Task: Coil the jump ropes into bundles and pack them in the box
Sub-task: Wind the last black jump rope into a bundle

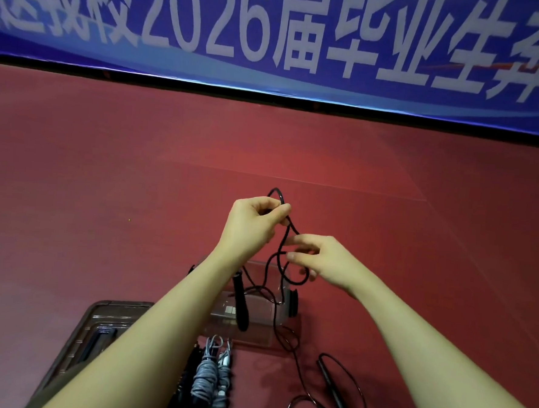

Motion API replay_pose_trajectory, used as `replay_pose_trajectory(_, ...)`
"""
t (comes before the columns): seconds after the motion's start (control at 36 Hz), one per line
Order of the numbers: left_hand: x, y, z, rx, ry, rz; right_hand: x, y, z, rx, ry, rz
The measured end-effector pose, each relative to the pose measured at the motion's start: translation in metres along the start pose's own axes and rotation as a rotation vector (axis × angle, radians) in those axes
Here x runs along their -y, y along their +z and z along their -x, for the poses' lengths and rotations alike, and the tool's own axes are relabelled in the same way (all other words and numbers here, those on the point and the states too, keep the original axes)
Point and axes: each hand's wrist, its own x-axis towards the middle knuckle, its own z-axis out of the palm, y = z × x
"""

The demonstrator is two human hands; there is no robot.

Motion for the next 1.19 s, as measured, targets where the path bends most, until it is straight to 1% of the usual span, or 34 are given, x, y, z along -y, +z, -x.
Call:
replay_pose_trajectory(0.06, -0.002, -0.003, 0.0, -0.001, 0.0, 0.019, 0.0, 0.003, -0.001, 0.023, -0.026, 0.001)
replay_pose_trajectory(0.17, -0.004, -0.007, -0.001, -0.003, -0.009, 0.042, 0.001, 0.006, -0.005, -0.033, -0.049, 0.022)
replay_pose_trajectory(0.22, -0.003, -0.009, -0.001, -0.01, -0.008, 0.03, 0.0, 0.006, -0.008, -0.043, -0.043, 0.073)
replay_pose_trajectory(0.28, -0.001, -0.011, -0.002, -0.027, -0.001, 0.012, -0.004, 0.005, -0.01, -0.057, -0.06, 0.228)
replay_pose_trajectory(0.33, 0.0, -0.012, -0.003, -0.031, 0.016, -0.024, -0.006, 0.003, -0.01, -0.087, -0.074, 0.466)
replay_pose_trajectory(0.39, 0.0, -0.012, -0.002, -0.009, 0.032, -0.062, -0.007, 0.002, -0.009, -0.129, -0.059, 0.584)
replay_pose_trajectory(0.44, 0.0, -0.01, -0.001, 0.02, 0.032, -0.071, -0.007, 0.003, -0.01, -0.16, -0.053, 0.52)
replay_pose_trajectory(0.53, 0.0, -0.008, 0.0, 0.052, 0.031, -0.067, -0.001, 0.007, -0.01, -0.15, -0.052, 0.313)
replay_pose_trajectory(0.61, -0.001, -0.009, -0.001, 0.045, 0.039, -0.039, 0.004, 0.011, -0.009, -0.093, -0.052, 0.314)
replay_pose_trajectory(0.67, -0.002, -0.01, -0.001, 0.034, 0.041, -0.007, 0.005, 0.012, -0.01, -0.115, -0.061, 0.284)
replay_pose_trajectory(0.75, -0.002, -0.011, 0.001, 0.025, 0.042, 0.027, 0.008, 0.011, -0.011, -0.169, -0.101, 0.169)
replay_pose_trajectory(0.83, -0.003, -0.011, 0.003, 0.044, 0.039, 0.037, 0.012, 0.01, -0.011, -0.134, -0.054, 0.066)
replay_pose_trajectory(0.89, -0.005, -0.011, 0.002, 0.043, 0.04, 0.064, 0.013, 0.013, -0.012, -0.136, -0.026, 0.074)
replay_pose_trajectory(0.97, -0.006, -0.013, 0.0, 0.024, 0.047, 0.107, 0.015, 0.015, -0.014, -0.242, -0.008, 0.05)
replay_pose_trajectory(1.0, -0.006, -0.013, 0.0, 0.021, 0.052, 0.109, 0.016, 0.014, -0.014, -0.249, -0.004, 0.046)
replay_pose_trajectory(1.08, -0.006, -0.012, 0.0, 0.017, 0.061, 0.117, 0.016, 0.012, -0.014, -0.178, -0.013, 0.112)
replay_pose_trajectory(1.14, -0.002, -0.011, -0.002, 0.015, 0.029, 0.15, 0.015, 0.01, -0.014, -0.192, -0.033, 0.098)
replay_pose_trajectory(1.19, 0.002, -0.01, -0.005, 0.02, -0.041, 0.155, 0.014, 0.008, -0.014, -0.239, -0.073, 0.003)
